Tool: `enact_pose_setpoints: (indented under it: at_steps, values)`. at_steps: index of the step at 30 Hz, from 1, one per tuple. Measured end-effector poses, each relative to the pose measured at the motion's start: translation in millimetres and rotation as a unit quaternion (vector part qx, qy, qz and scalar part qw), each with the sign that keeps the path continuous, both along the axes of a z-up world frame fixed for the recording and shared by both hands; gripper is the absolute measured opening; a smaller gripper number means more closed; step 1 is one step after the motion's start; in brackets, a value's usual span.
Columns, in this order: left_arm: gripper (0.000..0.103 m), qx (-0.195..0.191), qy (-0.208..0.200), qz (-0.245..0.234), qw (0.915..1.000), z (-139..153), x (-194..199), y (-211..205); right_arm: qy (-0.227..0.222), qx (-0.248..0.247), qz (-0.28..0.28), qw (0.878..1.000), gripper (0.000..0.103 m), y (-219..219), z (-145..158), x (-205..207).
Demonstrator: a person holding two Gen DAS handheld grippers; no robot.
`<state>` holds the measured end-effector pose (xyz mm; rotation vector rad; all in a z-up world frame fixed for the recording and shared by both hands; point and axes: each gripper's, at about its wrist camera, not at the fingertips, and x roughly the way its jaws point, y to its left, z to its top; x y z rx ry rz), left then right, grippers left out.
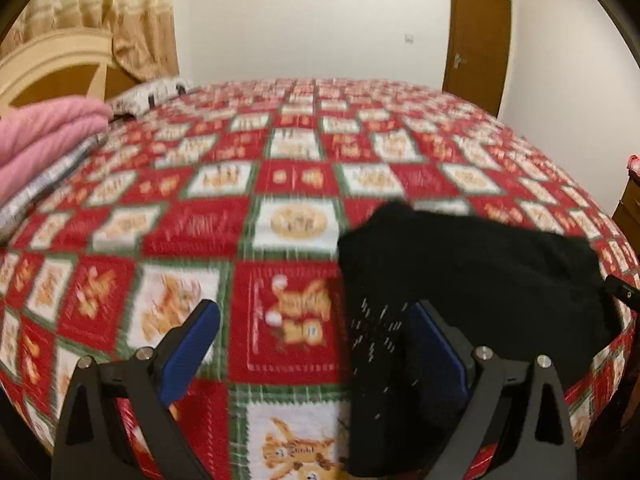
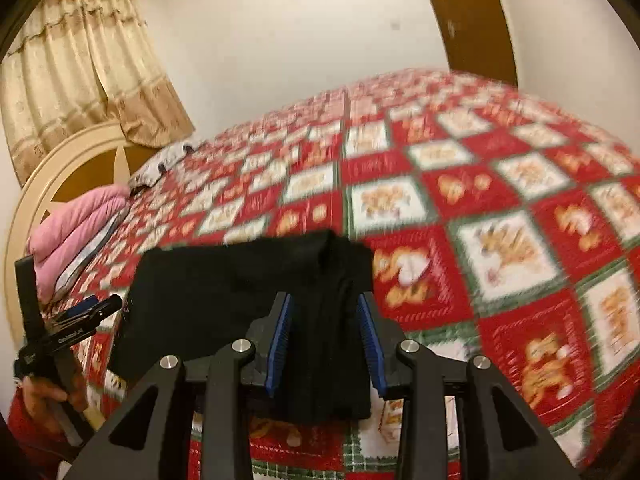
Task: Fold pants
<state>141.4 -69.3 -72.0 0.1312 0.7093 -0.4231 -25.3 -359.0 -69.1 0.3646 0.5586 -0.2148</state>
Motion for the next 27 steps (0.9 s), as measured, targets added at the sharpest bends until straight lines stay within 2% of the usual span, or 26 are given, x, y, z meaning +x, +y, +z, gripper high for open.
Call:
enact_pose_setpoints:
  at_steps: [3,7,9,11,13,16,17,19,21,24,27]
  values:
    - [0.098,-0.012,-0.015,-0.027,0.9995,14,-2,-12,-0.019,-0.025,0.027,0.999,0.036,20,12,8]
    - [0.098,-0.019,-0.015,-0.069,0.9974,15,0,-46,-0.011,-0.039,0.062,0.997,0.036,40,5,30]
    - [0.098,-0.007,-0.009,-0.08,0.9967,6,2,-61,0.017,-0.023,0.057,0.998,0.036,37,-11,45]
    - [0.099,0.024,0.023,-0.067,0.9972,-13,9,-74,0.051,0.0,0.043,0.998,0.036,31,-30,56]
    - [0.103,0.017,0.052,-0.054,0.9971,-28,13,-72,0.027,0.016,0.042,0.999,0.036,26,-32,54]
    - [0.103,-0.044,0.097,-0.046,0.9932,-39,21,-54,0.033,0.011,0.043,0.998,0.036,27,-32,57]
    - [0.103,-0.05,0.098,-0.048,0.9928,-39,21,-52,0.037,-0.001,0.045,0.998,0.036,30,-32,58]
    - [0.103,-0.036,0.095,-0.051,0.9936,-35,17,-53,0.042,-0.025,0.048,0.998,0.036,36,-31,58]
    - [0.103,-0.033,0.093,-0.047,0.994,-31,11,-49,0.043,-0.029,0.046,0.998,0.037,36,-31,57]
    - [0.103,-0.046,0.102,-0.038,0.993,-24,6,-39,0.037,-0.008,0.042,0.998,0.037,34,-26,52]
    - [0.103,-0.054,0.099,-0.032,0.9931,-16,3,-32,-0.017,0.026,0.032,0.999,0.038,30,-12,29]
